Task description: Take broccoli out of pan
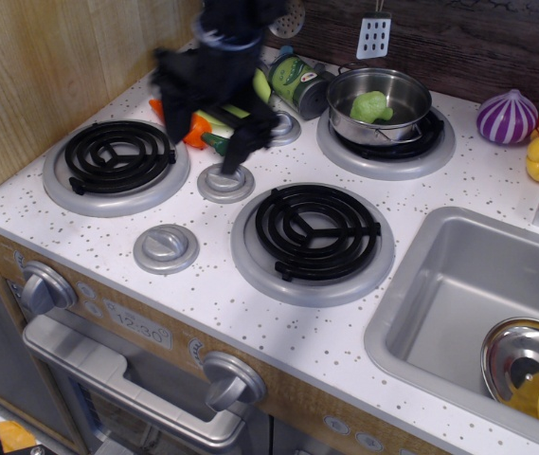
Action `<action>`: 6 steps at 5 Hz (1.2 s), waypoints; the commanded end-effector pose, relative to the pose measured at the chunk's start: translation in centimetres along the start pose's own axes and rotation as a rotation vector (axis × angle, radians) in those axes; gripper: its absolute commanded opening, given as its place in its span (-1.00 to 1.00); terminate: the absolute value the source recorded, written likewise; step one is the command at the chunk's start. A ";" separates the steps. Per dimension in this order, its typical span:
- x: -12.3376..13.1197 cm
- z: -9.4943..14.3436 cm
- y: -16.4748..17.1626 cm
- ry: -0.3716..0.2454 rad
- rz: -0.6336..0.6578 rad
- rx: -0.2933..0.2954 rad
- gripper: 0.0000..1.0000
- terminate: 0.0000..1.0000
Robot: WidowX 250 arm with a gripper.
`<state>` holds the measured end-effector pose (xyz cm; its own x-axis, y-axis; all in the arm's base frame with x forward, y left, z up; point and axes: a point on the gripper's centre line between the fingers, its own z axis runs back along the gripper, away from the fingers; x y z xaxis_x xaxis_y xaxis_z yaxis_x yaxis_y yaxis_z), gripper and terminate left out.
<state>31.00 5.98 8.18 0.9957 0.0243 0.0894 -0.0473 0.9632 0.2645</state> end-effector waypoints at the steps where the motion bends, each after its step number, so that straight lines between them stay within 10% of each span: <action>1: 5.9 2.0 -1.9 -0.198 0.017 -0.036 1.00 -1.00; 3: 11.0 0.4 -5.0 -0.376 0.003 -0.121 1.00 -1.00; 6: 14.2 1.6 -5.7 -0.451 -0.040 -0.102 1.00 -1.00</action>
<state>44.98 0.16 7.42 0.8831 -0.0991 0.4586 0.0251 0.9860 0.1646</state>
